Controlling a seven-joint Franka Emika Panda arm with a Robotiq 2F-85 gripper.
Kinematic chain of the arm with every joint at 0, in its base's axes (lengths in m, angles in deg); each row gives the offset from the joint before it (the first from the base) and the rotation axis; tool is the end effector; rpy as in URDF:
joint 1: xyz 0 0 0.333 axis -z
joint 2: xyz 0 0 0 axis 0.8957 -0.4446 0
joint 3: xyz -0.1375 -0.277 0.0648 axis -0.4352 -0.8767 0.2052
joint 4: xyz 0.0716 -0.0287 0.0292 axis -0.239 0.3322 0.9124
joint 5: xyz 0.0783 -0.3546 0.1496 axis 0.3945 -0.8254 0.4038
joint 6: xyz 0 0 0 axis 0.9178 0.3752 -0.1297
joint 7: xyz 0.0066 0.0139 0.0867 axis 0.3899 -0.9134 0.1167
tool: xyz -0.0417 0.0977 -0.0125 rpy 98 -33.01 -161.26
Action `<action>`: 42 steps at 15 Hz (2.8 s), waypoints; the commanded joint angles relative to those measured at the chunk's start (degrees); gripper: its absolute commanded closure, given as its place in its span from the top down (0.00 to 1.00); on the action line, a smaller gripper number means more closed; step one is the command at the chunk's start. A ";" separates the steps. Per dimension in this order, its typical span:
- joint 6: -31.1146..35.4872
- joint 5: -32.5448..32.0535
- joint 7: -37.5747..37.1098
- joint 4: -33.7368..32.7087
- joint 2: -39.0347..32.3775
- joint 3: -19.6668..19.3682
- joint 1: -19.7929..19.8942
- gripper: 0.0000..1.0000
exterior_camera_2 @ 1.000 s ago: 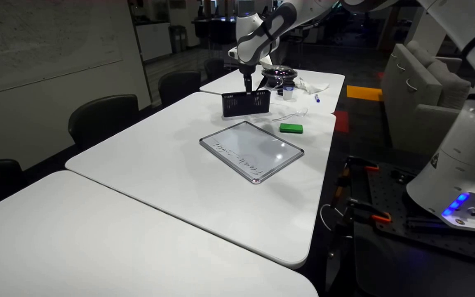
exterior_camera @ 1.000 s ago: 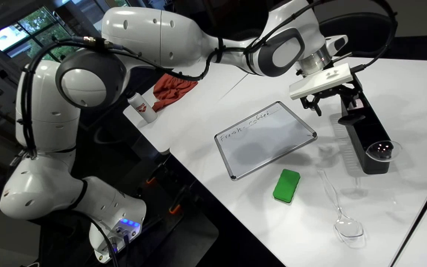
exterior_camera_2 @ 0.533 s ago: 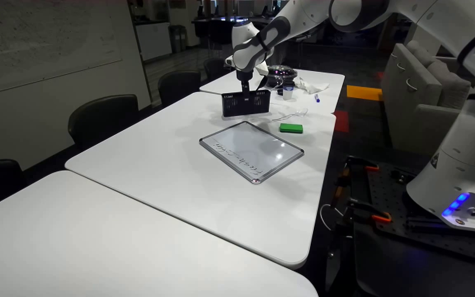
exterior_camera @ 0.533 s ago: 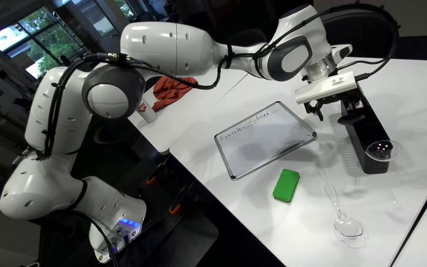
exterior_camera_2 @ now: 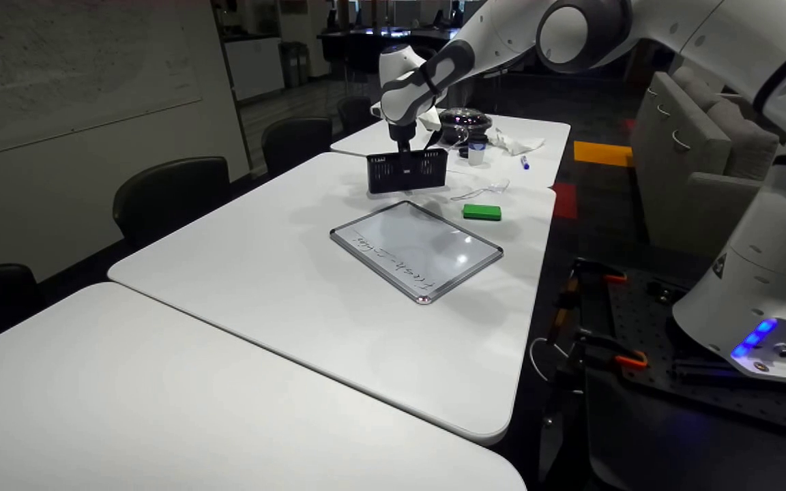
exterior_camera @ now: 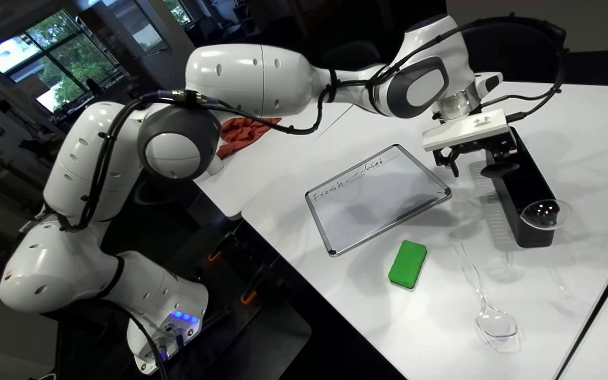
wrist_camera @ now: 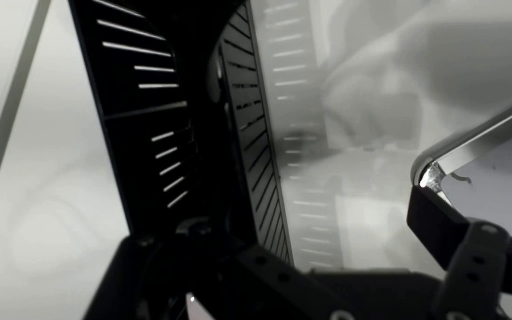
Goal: Move the black cutlery box to the left side of the table
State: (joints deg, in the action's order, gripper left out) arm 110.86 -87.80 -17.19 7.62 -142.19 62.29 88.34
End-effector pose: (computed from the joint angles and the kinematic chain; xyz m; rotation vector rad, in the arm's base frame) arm 0.6882 -0.3847 0.1685 2.8121 0.6392 -0.1011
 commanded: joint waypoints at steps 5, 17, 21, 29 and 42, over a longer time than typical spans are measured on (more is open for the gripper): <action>-7.69 1.91 1.15 -8.52 -4.12 1.00 1.49 0.56; -12.63 1.85 1.42 -15.83 -7.28 1.10 1.89 0.01; -12.69 1.94 2.04 -14.55 -5.13 1.89 1.85 0.01; -18.50 1.46 5.91 -11.89 1.72 3.17 1.73 0.01; -13.40 -0.60 11.04 9.96 20.39 3.19 -0.03 0.01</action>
State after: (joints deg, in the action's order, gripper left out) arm 93.49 -87.00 -6.78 6.28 -129.84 65.41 89.25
